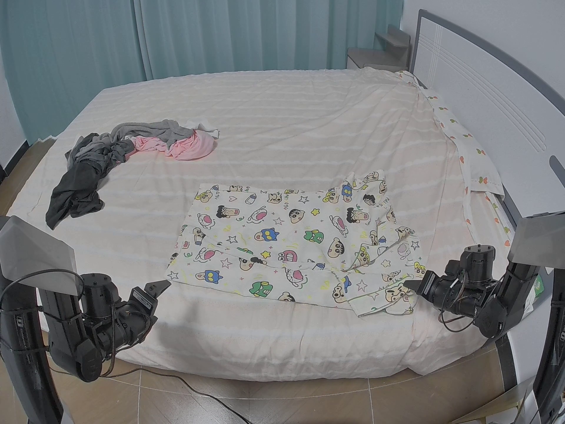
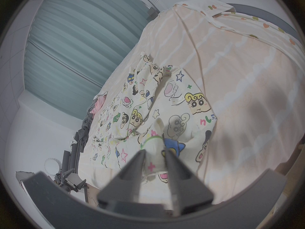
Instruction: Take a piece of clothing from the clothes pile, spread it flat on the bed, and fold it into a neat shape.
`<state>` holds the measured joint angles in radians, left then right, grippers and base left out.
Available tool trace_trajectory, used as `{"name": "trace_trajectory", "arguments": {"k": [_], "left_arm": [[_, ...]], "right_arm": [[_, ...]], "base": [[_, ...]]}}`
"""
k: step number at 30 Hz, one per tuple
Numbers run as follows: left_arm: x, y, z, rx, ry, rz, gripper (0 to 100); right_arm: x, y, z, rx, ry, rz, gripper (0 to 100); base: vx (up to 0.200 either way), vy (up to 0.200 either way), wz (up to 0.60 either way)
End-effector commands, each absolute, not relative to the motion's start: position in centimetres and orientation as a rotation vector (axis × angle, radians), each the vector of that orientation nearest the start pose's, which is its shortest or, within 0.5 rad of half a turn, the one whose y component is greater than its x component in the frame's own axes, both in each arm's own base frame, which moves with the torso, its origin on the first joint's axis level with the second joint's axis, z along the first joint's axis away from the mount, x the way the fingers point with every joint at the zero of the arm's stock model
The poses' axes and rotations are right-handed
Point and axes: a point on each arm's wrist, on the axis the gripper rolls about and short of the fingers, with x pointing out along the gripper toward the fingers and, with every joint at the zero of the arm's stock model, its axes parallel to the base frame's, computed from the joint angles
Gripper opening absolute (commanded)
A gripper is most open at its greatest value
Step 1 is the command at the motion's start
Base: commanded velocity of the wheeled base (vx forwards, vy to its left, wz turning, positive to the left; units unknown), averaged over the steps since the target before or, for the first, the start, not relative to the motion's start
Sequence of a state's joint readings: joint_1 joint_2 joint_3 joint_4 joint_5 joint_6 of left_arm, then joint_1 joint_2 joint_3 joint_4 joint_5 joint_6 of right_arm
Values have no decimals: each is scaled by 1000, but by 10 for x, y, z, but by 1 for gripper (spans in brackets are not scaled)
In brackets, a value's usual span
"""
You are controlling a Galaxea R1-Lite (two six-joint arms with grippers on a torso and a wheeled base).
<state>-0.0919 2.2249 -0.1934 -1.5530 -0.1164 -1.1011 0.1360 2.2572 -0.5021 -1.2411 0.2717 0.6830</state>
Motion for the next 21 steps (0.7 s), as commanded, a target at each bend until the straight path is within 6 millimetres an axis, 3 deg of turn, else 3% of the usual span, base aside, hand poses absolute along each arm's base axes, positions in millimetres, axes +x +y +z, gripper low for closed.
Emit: {"name": "trace_trajectory", "arguments": {"k": [1, 11, 21], "left_arm": [[263, -27, 2, -1082, 527, 71, 100], [263, -27, 2, -1082, 527, 71, 100], [263, -27, 2, -1082, 527, 71, 100]], "right_arm": [[316, 47, -4, 694, 635, 199, 0], [292, 54, 9, 691, 660, 223, 0], [280, 65, -1, 665, 679, 184, 0]], "base": [[0, 0, 0], [0, 0, 0], [0, 0, 0]]}}
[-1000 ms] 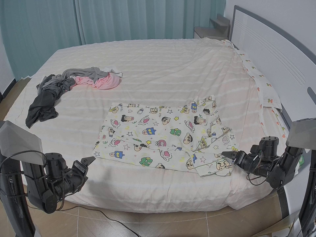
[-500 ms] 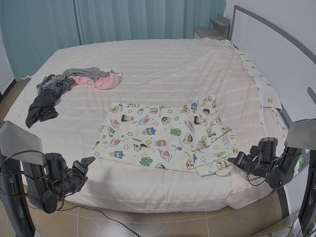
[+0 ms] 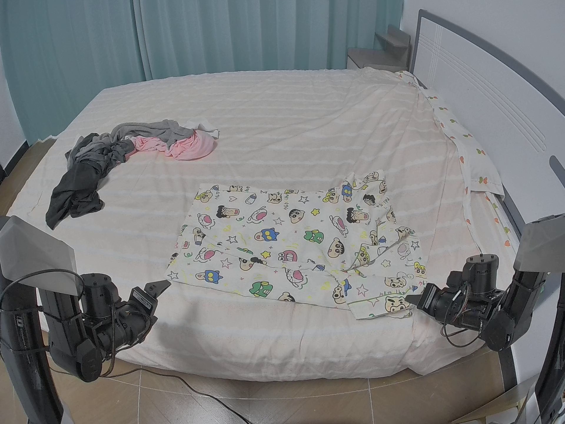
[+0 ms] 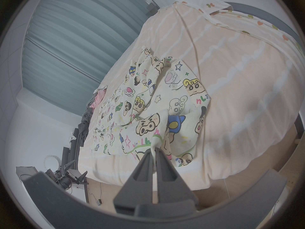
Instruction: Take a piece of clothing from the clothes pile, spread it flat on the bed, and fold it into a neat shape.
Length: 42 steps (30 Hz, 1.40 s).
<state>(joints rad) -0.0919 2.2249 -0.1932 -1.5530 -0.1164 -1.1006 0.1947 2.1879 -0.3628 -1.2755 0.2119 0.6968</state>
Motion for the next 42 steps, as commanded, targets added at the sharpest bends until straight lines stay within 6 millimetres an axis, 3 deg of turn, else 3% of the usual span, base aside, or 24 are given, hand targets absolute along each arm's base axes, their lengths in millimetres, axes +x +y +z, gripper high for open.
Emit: {"name": "trace_trajectory", "arguments": {"k": [1, 10, 11, 19, 24, 27, 31, 36, 39, 42], "left_arm": [[263, -27, 2, -1082, 527, 71, 100], [263, -27, 2, -1082, 527, 71, 100], [263, -27, 2, -1082, 527, 71, 100], [263, -27, 2, -1082, 527, 71, 100], [263, -27, 2, -1082, 527, 71, 100], [263, -27, 2, -1082, 527, 71, 100], [262, -27, 2, -1082, 530, 70, 100], [262, -27, 2, -1066, 523, 80, 100], [262, -28, 2, -1063, 519, 87, 100], [261, -30, 2, -1061, 523, 82, 100]], "right_arm": [[280, 66, -1, 664, 676, 185, 0], [266, 65, -7, 697, 730, 157, 0], [266, 65, -7, 697, 731, 156, 100], [259, 62, -5, 694, 739, 144, 100], [253, 62, 23, 656, 598, 167, 100], [246, 75, 36, 609, 566, 239, 100], [241, 101, 35, 497, 569, 339, 100], [260, 118, 21, 256, 529, 432, 100], [280, 127, 21, 201, 513, 446, 100], [287, 132, 21, 149, 589, 447, 100]], "base": [[0, 0, 0], [0, 0, 0], [0, 0, 0], [0, 0, 0], [0, 0, 0], [0, 0, 0], [0, 0, 0], [0, 0, 0], [0, 0, 0], [0, 0, 0]]}}
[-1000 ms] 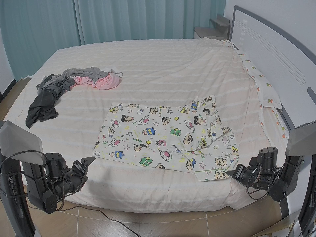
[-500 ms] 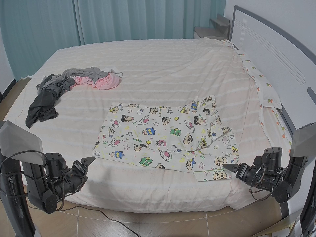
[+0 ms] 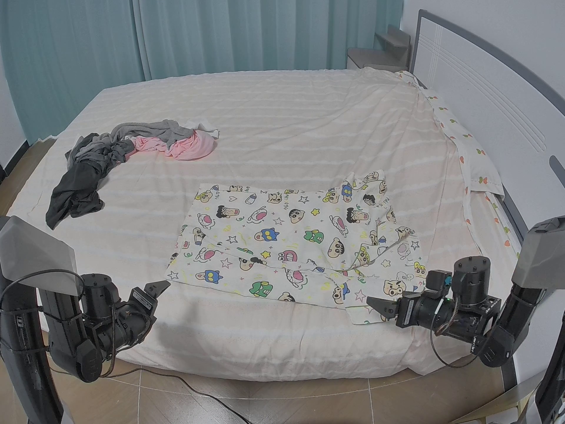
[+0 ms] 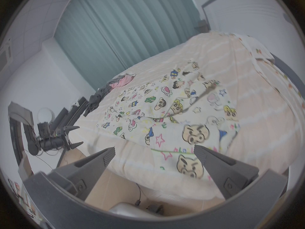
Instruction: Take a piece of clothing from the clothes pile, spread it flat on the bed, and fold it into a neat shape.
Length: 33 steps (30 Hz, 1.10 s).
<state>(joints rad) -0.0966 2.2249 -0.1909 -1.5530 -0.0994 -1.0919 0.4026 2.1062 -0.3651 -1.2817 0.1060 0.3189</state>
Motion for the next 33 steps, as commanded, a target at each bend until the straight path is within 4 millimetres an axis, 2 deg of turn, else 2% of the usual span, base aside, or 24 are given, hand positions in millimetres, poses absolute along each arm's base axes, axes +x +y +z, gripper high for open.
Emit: {"name": "trace_trajectory", "arguments": {"k": [1, 7, 13, 17, 20, 24, 33], "left_arm": [[261, -30, 2, -1059, 524, 80, 100], [262, -32, 1, -1057, 528, 77, 100], [262, -32, 1, -1057, 528, 77, 100], [262, -32, 1, -1057, 529, 78, 100], [262, -32, 1, -1057, 529, 78, 100], [262, -32, 1, -1057, 528, 77, 100], [262, -32, 1, -1057, 529, 76, 100]], "right_arm": [[290, 134, 24, 114, 623, 453, 100], [313, 145, 35, 25, 640, 503, 100], [322, 156, 40, -43, 711, 530, 100], [333, 173, 40, -48, 707, 559, 100], [336, 186, 47, 0, 690, 572, 100], [330, 205, 47, 95, 718, 596, 100], [329, 219, 44, 248, 775, 628, 100]], "base": [[0, 0, 0], [0, 0, 0], [0, 0, 0], [0, 0, 0], [0, 0, 0], [0, 0, 0], [0, 0, 0]]}}
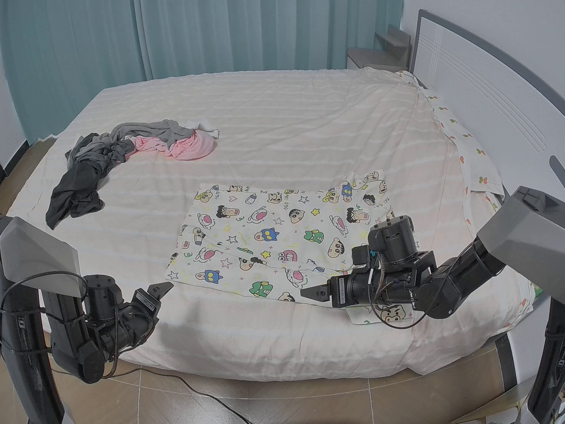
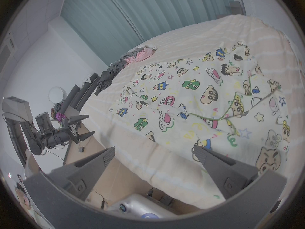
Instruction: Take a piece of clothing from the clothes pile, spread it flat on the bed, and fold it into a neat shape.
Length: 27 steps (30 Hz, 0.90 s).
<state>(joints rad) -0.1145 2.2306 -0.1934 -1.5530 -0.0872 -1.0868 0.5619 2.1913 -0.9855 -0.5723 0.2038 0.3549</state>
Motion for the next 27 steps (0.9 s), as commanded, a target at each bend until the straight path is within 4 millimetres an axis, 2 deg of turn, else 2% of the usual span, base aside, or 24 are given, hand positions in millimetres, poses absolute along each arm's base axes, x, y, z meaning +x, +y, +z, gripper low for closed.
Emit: {"name": "trace_trajectory", "arguments": {"k": [1, 10, 16, 22, 27], "left_arm": [[262, -32, 1, -1057, 529, 76, 100], [262, -32, 0, -1056, 530, 77, 100], [262, -32, 0, -1055, 530, 76, 100], [262, -32, 0, -1055, 531, 77, 100], [262, -33, 0, -1054, 532, 76, 100]], "right_arm": [[330, 220, 43, 258, 779, 625, 100], [344, 230, 27, 331, 804, 597, 100], [356, 233, 9, 329, 813, 569, 100], [376, 227, -1, 326, 778, 494, 100], [390, 217, 2, 336, 740, 452, 100]], "base": [[0, 0, 0], [0, 0, 0], [0, 0, 0], [0, 0, 0], [0, 0, 0]]}}
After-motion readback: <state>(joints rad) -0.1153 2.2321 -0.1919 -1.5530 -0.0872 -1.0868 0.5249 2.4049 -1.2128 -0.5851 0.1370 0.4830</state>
